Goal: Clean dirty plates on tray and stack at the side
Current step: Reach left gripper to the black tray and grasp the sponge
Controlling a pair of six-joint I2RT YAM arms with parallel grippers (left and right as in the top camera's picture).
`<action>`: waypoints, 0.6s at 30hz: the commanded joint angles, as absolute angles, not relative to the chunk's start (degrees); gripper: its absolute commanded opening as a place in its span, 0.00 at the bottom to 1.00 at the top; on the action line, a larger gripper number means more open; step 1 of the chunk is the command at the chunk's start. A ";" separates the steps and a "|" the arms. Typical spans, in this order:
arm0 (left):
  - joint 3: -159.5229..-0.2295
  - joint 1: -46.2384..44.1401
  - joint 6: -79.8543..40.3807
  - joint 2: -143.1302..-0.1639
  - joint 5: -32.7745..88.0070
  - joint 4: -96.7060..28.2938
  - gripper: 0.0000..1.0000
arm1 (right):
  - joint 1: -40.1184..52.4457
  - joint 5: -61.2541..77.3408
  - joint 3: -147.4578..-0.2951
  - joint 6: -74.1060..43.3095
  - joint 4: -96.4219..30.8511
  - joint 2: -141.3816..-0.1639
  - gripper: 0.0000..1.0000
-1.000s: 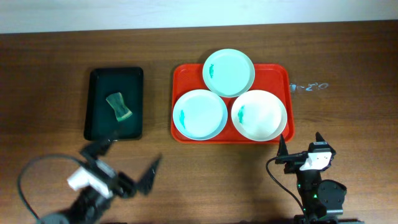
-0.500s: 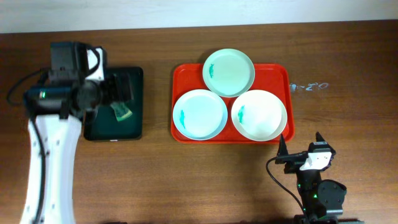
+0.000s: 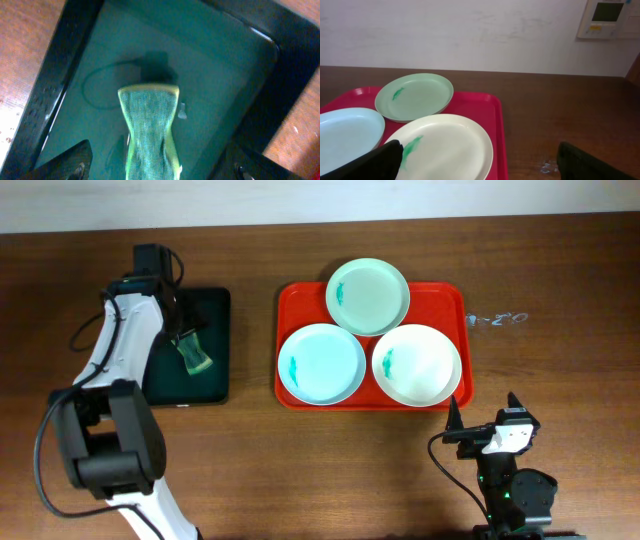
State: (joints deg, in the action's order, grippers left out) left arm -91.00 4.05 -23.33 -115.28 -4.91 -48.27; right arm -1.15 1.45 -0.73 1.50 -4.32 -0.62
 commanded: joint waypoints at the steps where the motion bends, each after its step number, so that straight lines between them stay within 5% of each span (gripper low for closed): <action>1: -91.94 4.29 -24.84 -118.87 -8.03 -46.00 0.84 | -1.52 0.99 -0.32 1.06 -4.54 -0.21 0.98; 6: -91.94 4.29 -24.84 -124.05 -7.97 -44.38 0.74 | -1.52 0.99 -0.32 1.06 -4.54 -0.21 0.98; 8: -91.94 4.29 -24.82 -124.81 -8.01 -44.12 0.49 | -1.52 0.99 -0.32 1.06 -4.54 -0.21 0.98; 11: -91.94 4.29 -24.82 -124.81 -8.01 -43.97 0.43 | -1.52 0.99 -0.32 1.06 -4.54 -0.21 0.98; 12: -91.94 4.29 -24.82 -124.81 -8.03 -43.94 0.15 | -1.52 0.99 -0.32 1.06 -4.54 -0.21 0.98; 13: -91.94 4.29 -24.82 -124.81 -8.08 -43.94 0.00 | -1.52 0.99 -0.32 1.06 -4.54 -0.21 0.98; 15: -91.94 4.29 -24.80 -124.81 -9.82 -43.97 0.00 | -1.52 0.99 -0.32 1.06 -4.54 -0.21 0.98; 16: -91.94 4.29 -24.80 -124.81 -10.61 -44.14 0.01 | -1.52 0.99 -0.32 1.06 -4.54 -0.21 0.98; 17: -91.94 4.29 -24.80 -124.81 -10.44 -44.40 0.76 | -1.52 0.99 -0.32 1.06 -4.54 -0.21 0.98; 18: -91.94 4.29 -24.80 -124.81 -10.33 -45.25 0.99 | -1.52 0.99 -0.32 1.06 -4.54 -0.21 0.98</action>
State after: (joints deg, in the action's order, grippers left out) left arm -91.09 4.05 -24.73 -124.25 -8.86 -44.31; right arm -1.15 1.48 -0.73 1.52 -4.34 -0.62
